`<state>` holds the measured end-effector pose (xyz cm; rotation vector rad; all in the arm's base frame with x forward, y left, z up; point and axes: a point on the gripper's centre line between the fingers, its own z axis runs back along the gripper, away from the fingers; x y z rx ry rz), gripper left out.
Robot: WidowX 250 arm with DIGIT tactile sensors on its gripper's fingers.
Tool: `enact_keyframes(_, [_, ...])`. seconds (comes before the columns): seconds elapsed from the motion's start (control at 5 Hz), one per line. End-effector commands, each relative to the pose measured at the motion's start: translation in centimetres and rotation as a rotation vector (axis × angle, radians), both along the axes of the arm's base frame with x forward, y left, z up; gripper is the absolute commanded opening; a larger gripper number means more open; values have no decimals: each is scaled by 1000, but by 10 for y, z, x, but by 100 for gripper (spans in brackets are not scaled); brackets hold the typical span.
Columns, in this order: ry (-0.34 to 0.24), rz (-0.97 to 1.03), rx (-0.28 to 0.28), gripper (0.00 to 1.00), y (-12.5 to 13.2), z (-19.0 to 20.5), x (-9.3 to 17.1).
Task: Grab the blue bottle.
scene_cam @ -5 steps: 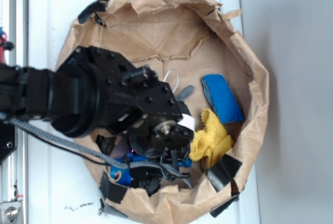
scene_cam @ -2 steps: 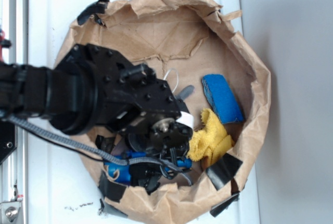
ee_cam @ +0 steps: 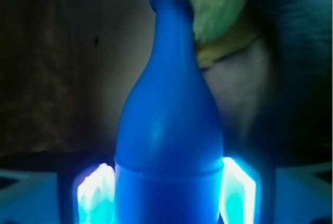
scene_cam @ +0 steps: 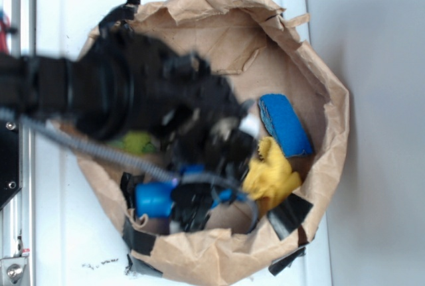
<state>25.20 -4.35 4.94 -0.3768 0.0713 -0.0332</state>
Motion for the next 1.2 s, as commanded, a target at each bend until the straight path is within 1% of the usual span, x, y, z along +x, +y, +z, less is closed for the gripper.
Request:
enact_keyframes(0.0, [-172,69,-30,0,40,86,1])
enact_keyframes(0.2, [-208,109,9,0,54,112,-9])
enact_keyframes(0.4, [-227,190,98,0,61,128,-17])
enact_keyframes(0.6, [-230,325,236,0,60,136,-24])
enact_keyframes(0.8, [-220,360,246,0,57,137,-28])
enact_keyframes(1.0, [-192,338,223,0,55,136,-25])
